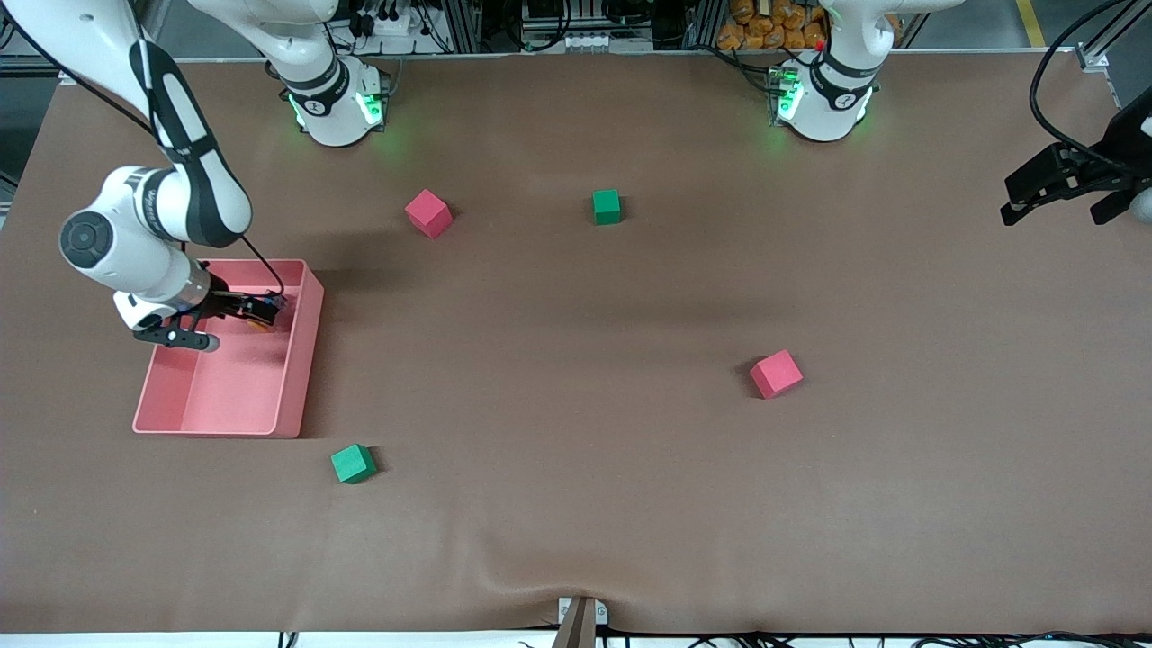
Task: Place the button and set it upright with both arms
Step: 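Reach the right gripper into the pink tray toward the button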
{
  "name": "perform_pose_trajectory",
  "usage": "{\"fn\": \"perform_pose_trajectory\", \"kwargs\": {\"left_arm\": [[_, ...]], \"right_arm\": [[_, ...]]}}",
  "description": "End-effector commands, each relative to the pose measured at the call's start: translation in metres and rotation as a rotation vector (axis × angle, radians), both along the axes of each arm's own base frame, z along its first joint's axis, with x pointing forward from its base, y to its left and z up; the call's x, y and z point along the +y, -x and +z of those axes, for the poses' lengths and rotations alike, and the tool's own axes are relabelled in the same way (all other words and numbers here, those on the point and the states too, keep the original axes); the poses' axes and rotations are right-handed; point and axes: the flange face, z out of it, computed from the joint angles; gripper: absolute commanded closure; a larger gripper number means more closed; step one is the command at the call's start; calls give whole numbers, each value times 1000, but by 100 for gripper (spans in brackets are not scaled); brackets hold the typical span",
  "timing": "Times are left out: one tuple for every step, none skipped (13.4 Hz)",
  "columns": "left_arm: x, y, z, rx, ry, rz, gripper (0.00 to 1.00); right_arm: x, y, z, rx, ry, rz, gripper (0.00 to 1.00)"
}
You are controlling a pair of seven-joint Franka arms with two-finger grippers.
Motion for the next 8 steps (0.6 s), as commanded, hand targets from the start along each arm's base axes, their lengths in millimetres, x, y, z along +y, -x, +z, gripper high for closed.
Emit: {"fn": "perform_pose_trajectory", "kwargs": {"left_arm": [[1,3,2,8,15,-13,0],[1,3,2,8,15,-13,0],[1,4,2,10,15,-13,0],[1,4,2,10,15,-13,0],[1,4,2,10,15,-13,0],[1,4,2,10,15,-13,0],[1,3,1,11,15,-13,0],[1,3,0,13,15,-13,0]], "right_arm": [[-12,17,-9,-27,7,26,0],[-9,26,-17,-56,11,31,0],[-7,37,-27,-82,15,34,0],[-4,41,-32,-92,16,43,0],[-4,41,-32,-91,16,45,0],[-5,42,-33,-89,16,52,0],[-6,43,-35,-85,15,58,0],[-7,44,-40,-76,14,60,0]]}}
